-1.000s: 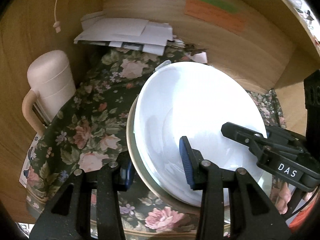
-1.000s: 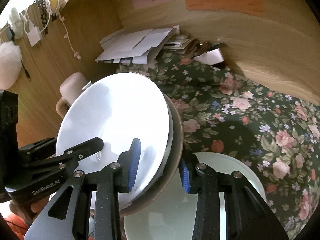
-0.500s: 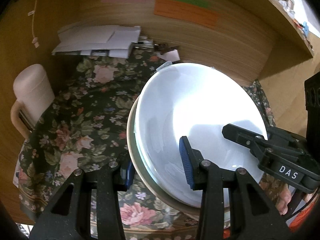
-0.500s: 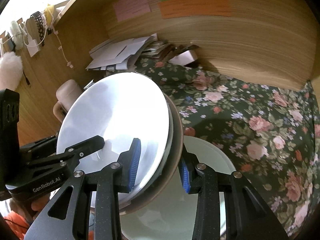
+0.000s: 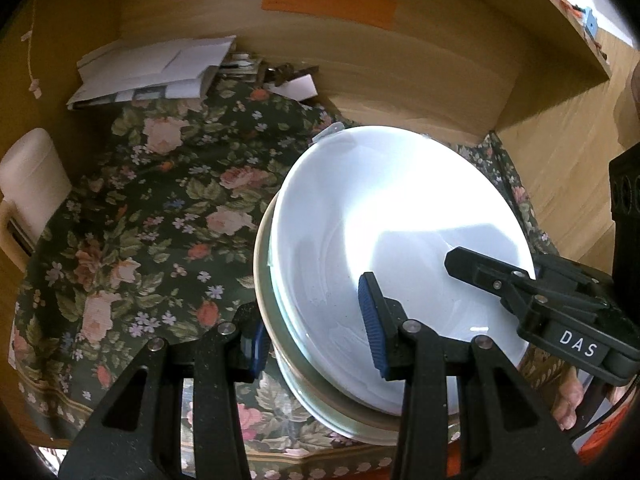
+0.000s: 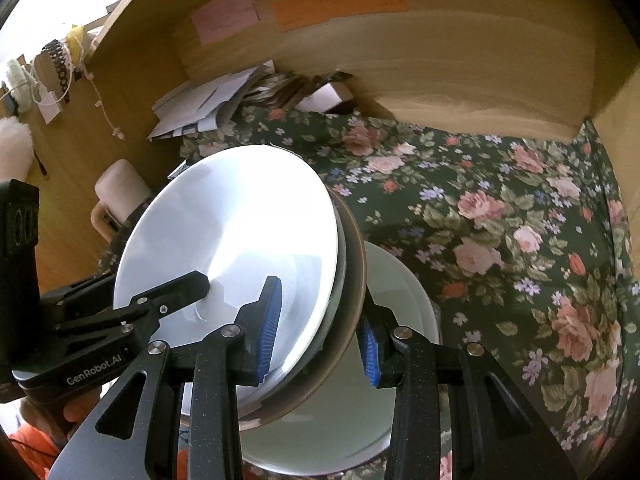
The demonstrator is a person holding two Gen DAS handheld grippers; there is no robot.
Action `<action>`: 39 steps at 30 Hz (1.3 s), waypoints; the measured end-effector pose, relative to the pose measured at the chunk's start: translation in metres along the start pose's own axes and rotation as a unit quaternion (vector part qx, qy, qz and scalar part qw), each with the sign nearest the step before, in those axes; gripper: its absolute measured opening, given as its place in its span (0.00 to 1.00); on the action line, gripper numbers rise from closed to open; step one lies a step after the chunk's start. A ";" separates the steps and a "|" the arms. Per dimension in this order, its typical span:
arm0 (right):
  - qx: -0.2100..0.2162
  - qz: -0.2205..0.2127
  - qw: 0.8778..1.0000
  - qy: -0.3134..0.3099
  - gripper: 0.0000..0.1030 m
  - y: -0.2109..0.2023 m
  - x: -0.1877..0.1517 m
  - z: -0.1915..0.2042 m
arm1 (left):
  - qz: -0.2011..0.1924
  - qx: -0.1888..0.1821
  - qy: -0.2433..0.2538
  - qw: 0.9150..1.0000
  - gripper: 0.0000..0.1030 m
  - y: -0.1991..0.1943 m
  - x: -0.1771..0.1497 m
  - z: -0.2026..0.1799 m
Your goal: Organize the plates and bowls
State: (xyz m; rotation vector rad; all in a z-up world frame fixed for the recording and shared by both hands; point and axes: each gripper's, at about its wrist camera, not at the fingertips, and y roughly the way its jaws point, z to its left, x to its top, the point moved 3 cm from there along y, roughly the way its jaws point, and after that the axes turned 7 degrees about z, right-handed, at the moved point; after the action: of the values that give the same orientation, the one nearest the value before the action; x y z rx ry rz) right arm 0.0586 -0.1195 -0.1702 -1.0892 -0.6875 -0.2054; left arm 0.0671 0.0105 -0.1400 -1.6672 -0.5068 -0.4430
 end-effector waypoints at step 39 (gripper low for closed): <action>-0.031 -0.185 0.981 -0.041 0.51 -0.098 -0.005 0.015 | -0.198 0.017 0.035 0.979 0.66 -0.089 0.007 -0.014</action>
State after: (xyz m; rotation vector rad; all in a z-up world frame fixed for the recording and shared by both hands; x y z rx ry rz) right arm 0.0015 -0.1532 -0.0958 -1.0257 -0.9619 -0.5063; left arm 0.0227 0.0088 -0.0608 -1.5121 -0.7933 -0.7773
